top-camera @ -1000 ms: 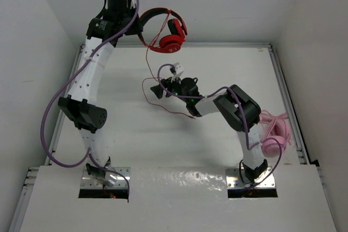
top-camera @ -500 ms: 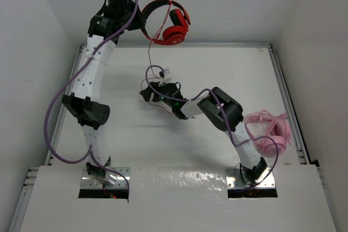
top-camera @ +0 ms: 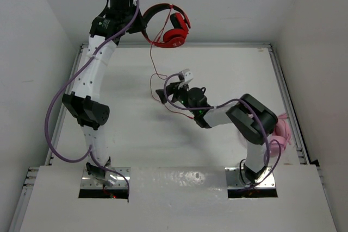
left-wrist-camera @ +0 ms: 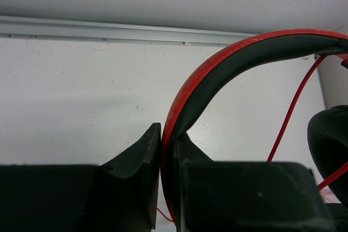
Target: Wrap the headphones
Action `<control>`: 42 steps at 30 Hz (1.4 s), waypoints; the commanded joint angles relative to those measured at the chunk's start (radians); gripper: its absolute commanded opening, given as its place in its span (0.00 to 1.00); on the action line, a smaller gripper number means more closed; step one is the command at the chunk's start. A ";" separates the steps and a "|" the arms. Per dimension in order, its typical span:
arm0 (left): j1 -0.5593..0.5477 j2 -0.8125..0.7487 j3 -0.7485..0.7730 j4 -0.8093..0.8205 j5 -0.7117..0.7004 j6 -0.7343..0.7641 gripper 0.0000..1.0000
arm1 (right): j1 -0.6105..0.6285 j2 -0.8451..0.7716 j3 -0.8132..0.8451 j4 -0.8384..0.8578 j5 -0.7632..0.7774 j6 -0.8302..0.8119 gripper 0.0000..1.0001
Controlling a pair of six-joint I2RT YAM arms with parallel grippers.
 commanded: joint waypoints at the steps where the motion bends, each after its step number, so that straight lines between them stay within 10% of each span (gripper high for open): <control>1: 0.010 -0.093 -0.012 0.078 0.042 -0.020 0.00 | -0.013 -0.098 -0.013 0.102 -0.060 -0.205 0.85; 10: 0.010 -0.118 -0.030 0.076 0.065 -0.016 0.00 | -0.016 -0.070 0.111 0.011 -0.017 -0.282 0.73; 16: 0.010 -0.132 -0.044 0.083 0.121 0.019 0.00 | -0.034 0.026 0.211 0.066 -0.057 -0.164 0.45; 18: 0.010 -0.147 -0.073 0.081 0.163 0.041 0.00 | -0.069 0.038 0.223 0.098 -0.060 -0.107 0.16; 24: 0.013 -0.191 -0.179 0.083 0.340 0.187 0.00 | -0.192 -0.005 0.170 0.210 -0.039 0.028 0.00; 32: 0.004 -0.173 -0.248 -0.077 0.500 0.536 0.00 | -0.333 -0.218 0.021 0.090 -0.017 -0.113 0.00; 42: -0.127 -0.196 -0.400 -0.086 0.082 0.851 0.00 | -0.412 -0.414 0.054 -0.306 -0.143 -0.312 0.00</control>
